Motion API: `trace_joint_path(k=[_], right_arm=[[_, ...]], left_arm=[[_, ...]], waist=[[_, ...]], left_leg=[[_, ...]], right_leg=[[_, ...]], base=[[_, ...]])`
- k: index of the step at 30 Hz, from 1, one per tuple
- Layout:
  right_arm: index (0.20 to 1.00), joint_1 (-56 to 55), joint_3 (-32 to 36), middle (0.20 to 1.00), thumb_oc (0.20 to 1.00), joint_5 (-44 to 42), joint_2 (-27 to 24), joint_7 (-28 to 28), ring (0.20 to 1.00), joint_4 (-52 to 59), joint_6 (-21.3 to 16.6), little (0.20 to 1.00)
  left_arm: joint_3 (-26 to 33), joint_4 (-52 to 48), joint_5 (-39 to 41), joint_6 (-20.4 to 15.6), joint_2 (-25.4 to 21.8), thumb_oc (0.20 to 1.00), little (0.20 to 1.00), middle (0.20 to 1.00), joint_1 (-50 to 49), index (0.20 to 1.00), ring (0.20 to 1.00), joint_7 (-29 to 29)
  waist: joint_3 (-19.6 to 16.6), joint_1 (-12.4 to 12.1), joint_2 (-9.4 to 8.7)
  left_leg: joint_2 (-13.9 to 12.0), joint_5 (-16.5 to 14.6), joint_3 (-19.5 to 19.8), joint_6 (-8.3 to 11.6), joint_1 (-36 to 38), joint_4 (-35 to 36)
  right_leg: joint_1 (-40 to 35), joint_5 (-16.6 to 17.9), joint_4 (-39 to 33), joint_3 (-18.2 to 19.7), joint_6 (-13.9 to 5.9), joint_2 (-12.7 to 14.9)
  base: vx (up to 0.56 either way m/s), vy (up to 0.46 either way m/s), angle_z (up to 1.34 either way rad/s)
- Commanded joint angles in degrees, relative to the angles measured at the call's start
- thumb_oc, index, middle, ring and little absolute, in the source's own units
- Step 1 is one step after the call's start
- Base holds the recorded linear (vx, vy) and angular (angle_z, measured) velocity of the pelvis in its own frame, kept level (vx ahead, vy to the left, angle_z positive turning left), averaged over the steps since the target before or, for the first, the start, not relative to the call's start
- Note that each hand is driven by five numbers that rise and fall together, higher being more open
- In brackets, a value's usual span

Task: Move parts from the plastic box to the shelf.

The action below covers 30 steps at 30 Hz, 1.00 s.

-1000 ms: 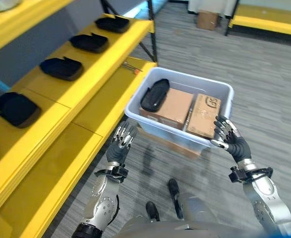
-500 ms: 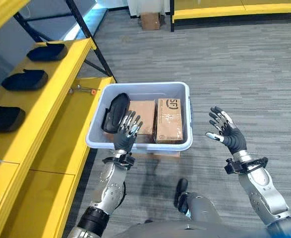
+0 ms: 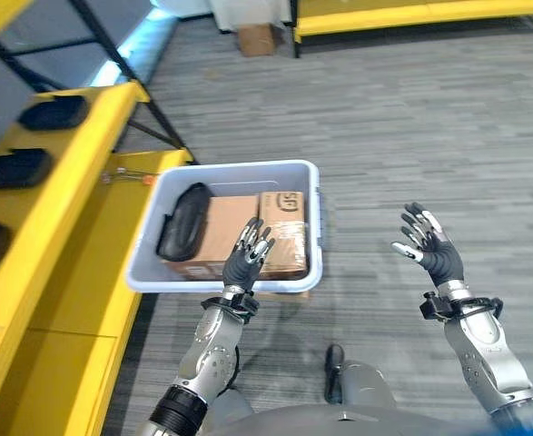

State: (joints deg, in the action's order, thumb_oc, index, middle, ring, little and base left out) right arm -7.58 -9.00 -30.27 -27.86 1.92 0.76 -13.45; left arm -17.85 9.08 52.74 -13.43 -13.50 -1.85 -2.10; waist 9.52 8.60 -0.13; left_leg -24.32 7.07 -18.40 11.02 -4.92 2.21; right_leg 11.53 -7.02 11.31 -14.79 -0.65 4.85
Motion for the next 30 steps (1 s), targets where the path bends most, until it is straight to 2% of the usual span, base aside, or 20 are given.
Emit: trace_joint_path(k=[1, 3, 4, 6, 7, 8, 10, 12, 13, 14, 16, 17, 18, 20, 22, 23, 25, 27, 29, 30], right_arm=[[1.000, 1.33, -0.71, 1.000, 1.000, -0.55, -2.91, -0.30, 1.000, 6.17, -3.49, 1.000], [1.000, 1.38, -0.27, 1.000, 1.000, -0.50, -3.01, -0.03, 1.000, 5.55, -3.29, 1.000], [1.000, 0.99, 0.02, 1.000, 1.000, -0.63, -2.69, -0.26, 1.000, 5.52, -3.01, 1.000], [1.000, 1.01, 0.12, 1.000, 1.000, -0.33, -1.85, -0.79, 1.000, 5.59, -2.82, 1.000], [1.000, 0.03, 0.77, 1.000, 1.000, -0.52, -1.19, -0.96, 1.000, 5.58, -2.34, 1.000], [1.000, -0.35, 0.87, 1.000, 1.000, -1.23, -0.52, -0.96, 1.000, 5.68, -2.03, 1.000], [1.000, -0.51, 0.88, 1.000, 1.000, -1.37, 0.20, -1.36, 1.000, 6.26, -1.65, 1.000], [1.000, 0.03, 0.91, 1.000, 1.000, -1.17, 0.17, -1.60, 1.000, 6.63, -1.69, 1.000], [1.000, 0.01, 1.31, 1.000, 1.000, -0.35, 0.26, -1.40, 1.000, 6.94, -1.97, 1.000], [1.000, -0.13, 1.66, 1.000, 1.000, -0.18, 0.82, -0.78, 1.000, 6.17, -2.09, 1.000], [1.000, -0.21, 1.19, 1.000, 1.000, -0.61, 1.66, -0.58, 1.000, 5.50, -2.16, 1.000], [1.000, -0.31, 0.83, 1.000, 1.000, -0.64, 1.90, -0.74, 1.000, 5.47, -1.97, 1.000], [1.000, -0.22, 0.23, 1.000, 1.000, -0.53, 2.11, -0.99, 1.000, 5.36, -1.70, 1.000], [1.000, 0.44, -1.01, 1.000, 1.000, -0.66, 2.13, -1.89, 1.000, 4.93, -1.32, 1.000], [1.000, 0.88, -1.81, 1.000, 1.000, -1.06, 1.98, -3.21, 1.000, 4.97, -1.34, 1.000], [1.000, 0.89, -1.87, 1.000, 1.000, -1.09, 1.93, -3.24, 1.000, 4.95, -1.35, 1.000], [1.000, 0.84, -2.32, 1.000, 1.000, -1.50, 1.72, -4.14, 1.000, 5.17, -1.33, 1.000], [1.000, 0.27, -2.59, 1.000, 1.000, -2.13, 1.24, -4.46, 1.000, 5.58, -1.52, 1.000], [1.000, 0.49, -2.83, 1.000, 1.000, -2.45, 0.83, -4.34, 1.000, 5.16, -1.55, 1.000], [1.000, 0.17, -2.62, 1.000, 1.000, -2.76, 0.78, -4.62, 1.000, 5.63, -1.52, 1.000]], left_arm=[[1.65, -7.76, -1.17, -3.40, -2.07, 1.000, 1.000, 1.000, -0.39, 1.000, 1.000, -0.58], [1.75, -8.28, -1.51, -3.40, -2.90, 1.000, 1.000, 1.000, -0.03, 1.000, 1.000, -0.72], [2.03, -8.43, -1.01, -3.07, -3.18, 1.000, 1.000, 1.000, -0.34, 1.000, 1.000, -1.17], [2.36, -8.46, -2.10, -3.15, -4.04, 1.000, 1.000, 1.000, -0.57, 1.000, 1.000, -1.08], [2.17, -8.11, -2.02, -3.03, -4.92, 1.000, 1.000, 1.000, -0.58, 1.000, 1.000, -1.49], [2.17, -8.63, -1.70, -2.96, -5.46, 1.000, 1.000, 1.000, -0.47, 1.000, 1.000, -1.79], [2.51, -9.48, -2.78, -3.21, -6.94, 1.000, 1.000, 1.000, -0.35, 1.000, 1.000, -1.91], [2.26, -9.35, -3.05, -3.79, -8.06, 1.000, 1.000, 1.000, 0.79, 1.000, 1.000, -1.59], [1.73, -9.05, -3.55, -3.82, -8.35, 1.000, 1.000, 1.000, 1.35, 1.000, 1.000, -1.56], [1.03, -8.78, -3.73, -3.54, -8.49, 1.000, 1.000, 1.000, 1.56, 1.000, 1.000, -1.45], [1.00, -8.72, -4.21, -3.69, -8.86, 1.000, 1.000, 1.000, 1.42, 1.000, 1.000, -1.33], [1.11, -8.79, -4.67, -3.57, -9.01, 1.000, 1.000, 1.000, 1.27, 1.000, 1.000, -1.24], [1.44, -8.66, -5.26, -3.29, -9.16, 1.000, 1.000, 1.000, 1.01, 1.000, 1.000, -1.21], [1.86, -8.56, -5.58, -2.75, -9.20, 1.000, 1.000, 1.000, 0.37, 1.000, 1.000, -1.52], [2.16, -8.33, -5.37, -2.48, -9.03, 1.000, 1.000, 1.000, -0.27, 1.000, 1.000, -1.88], [2.22, -8.33, -5.37, -2.49, -9.00, 1.000, 1.000, 1.000, -0.32, 1.000, 1.000, -1.89], [2.78, -7.80, -5.70, -2.41, -8.62, 1.000, 1.000, 1.000, -0.85, 1.000, 1.000, -1.72], [3.15, -7.66, -5.60, -2.29, -7.77, 1.000, 1.000, 1.000, -1.21, 1.000, 1.000, -2.23], [2.46, -7.48, -5.45, -2.26, -6.97, 1.000, 1.000, 1.000, -1.49, 1.000, 1.000, -2.42], [2.91, -7.67, -4.96, -2.28, -6.73, 1.000, 1.000, 1.000, -2.04, 1.000, 1.000, -2.66]], waist=[[0.49, -1.88, 1.55], [0.76, -1.74, 1.78], [0.77, -1.54, 1.90], [0.55, -2.57, 2.45], [0.45, -2.56, 1.75], [0.58, -2.51, 1.09], [0.55, -2.76, -0.18], [0.62, -3.28, -1.50], [0.72, -3.27, -2.50], [0.63, -3.12, -2.76], [0.62, -3.12, -2.86], [0.49, -3.45, -2.75], [0.35, -4.01, -2.51], [-0.09, -4.13, -2.03], [-0.05, -2.90, -2.15], [-0.12, -3.05, -2.09], [0.03, -2.84, -2.11], [-0.43, -2.81, -2.29], [-1.29, -2.85, -2.45], [-1.75, -3.00, -2.40]], left_leg=[[-0.40, 18.63, -0.16, 1.97, 2.36, 2.28], [-2.42, 20.48, -1.98, 3.13, 2.01, 2.79], [-2.17, 17.68, -3.82, 2.38, 3.43, 2.79], [-0.47, 14.27, -2.04, 1.66, 3.74, 2.78], [2.01, 9.62, -2.80, 0.55, 2.26, -0.32], [3.55, 6.35, -2.75, -0.25, 0.91, -2.97], [6.34, 2.02, -3.42, -1.29, -1.23, -6.96], [8.36, -1.76, -3.31, -2.56, -4.69, -11.70], [9.68, -4.24, -2.91, -3.90, -6.97, -14.28], [11.57, -6.59, -2.29, -4.64, -6.62, -13.48], [13.11, -5.91, -2.84, -5.41, -5.49, -10.71], [13.92, -5.63, -3.50, -6.01, -4.39, -8.53], [14.73, -5.17, -4.69, -6.49, -2.74, -5.71], [16.44, -4.24, -6.46, -7.18, 0.64, -0.58], [17.36, -3.59, -7.88, -7.80, 3.73, 2.79], [17.19, -3.73, -8.06, -7.67, 3.80, 2.79], [17.40, -4.02, -8.87, -7.60, 4.83, 2.79], [18.05, -4.24, -9.06, -6.97, 6.17, 2.79], [17.59, -3.82, -9.20, -6.54, 6.47, 2.79], [17.16, -3.49, -9.72, -6.23, 6.91, 2.79]], right_leg=[[-4.19, 11.10, -6.51, 0.95, -6.27, 7.42], [-3.34, 10.13, -3.69, 1.90, -6.88, 8.95], [-2.97, 8.96, -2.13, 2.92, -7.18, 9.11], [-3.39, 9.00, -1.42, 4.62, -8.09, 10.03], [-6.54, 10.64, -3.50, 4.38, -9.21, 12.77], [-7.60, 12.16, -4.73, 4.52, -9.87, 14.11], [-8.83, 16.92, -7.13, 4.18, -11.57, 17.49], [-9.03, 21.13, -8.90, 3.78, -12.07, 20.12], [-8.89, 24.51, -9.24, 3.32, -12.58, 21.08], [-8.57, 28.85, -8.47, 3.53, -13.23, 21.84], [-7.76, 33.91, -8.26, 3.20, -13.81, 22.12], [-7.24, 36.05, -8.00, 1.41, -14.22, 22.59], [-6.76, 36.06, -7.30, -2.28, -14.35, 22.87], [-5.79, 33.17, -4.90, -5.59, -14.31, 21.37], [-1.33, 25.35, -1.54, -3.78, -12.77, 14.21], [-0.97, 24.84, -0.92, -3.53, -12.70, 14.10], [0.41, 19.57, -0.90, -4.05, -11.28, 9.62], [-2.25, 16.12, -7.48, -4.09, -9.37, 6.85], [-3.97, 16.16, -9.66, -1.68, -8.73, 5.24], [-4.94, 15.79, -11.00, -2.08, -8.52, 4.85]], base=[[0.19, 0.417, -0.31], [0.20, 0.356, -0.23], [0.23, 0.355, -0.36], [0.32, 0.453, -0.56], [0.37, 0.486, -0.47], [0.34, 0.465, 0.01], [0.15, 0.330, 0.36], [0.15, 0.428, 0.10], [0.23, 0.503, 0.25], [0.19, 0.386, 0.34], [0.14, 0.302, 0.18], [0.12, 0.312, -0.02], [0.11, 0.326, -0.15], [0.13, 0.363, -0.41], [0.11, 0.294, -0.58], [0.07, 0.155, -0.49], [0.07, 0.072, -0.21], [0.11, -0.056, -0.04], [0.10, -0.145, 0.22], [0.09, -0.152, 0.21]])
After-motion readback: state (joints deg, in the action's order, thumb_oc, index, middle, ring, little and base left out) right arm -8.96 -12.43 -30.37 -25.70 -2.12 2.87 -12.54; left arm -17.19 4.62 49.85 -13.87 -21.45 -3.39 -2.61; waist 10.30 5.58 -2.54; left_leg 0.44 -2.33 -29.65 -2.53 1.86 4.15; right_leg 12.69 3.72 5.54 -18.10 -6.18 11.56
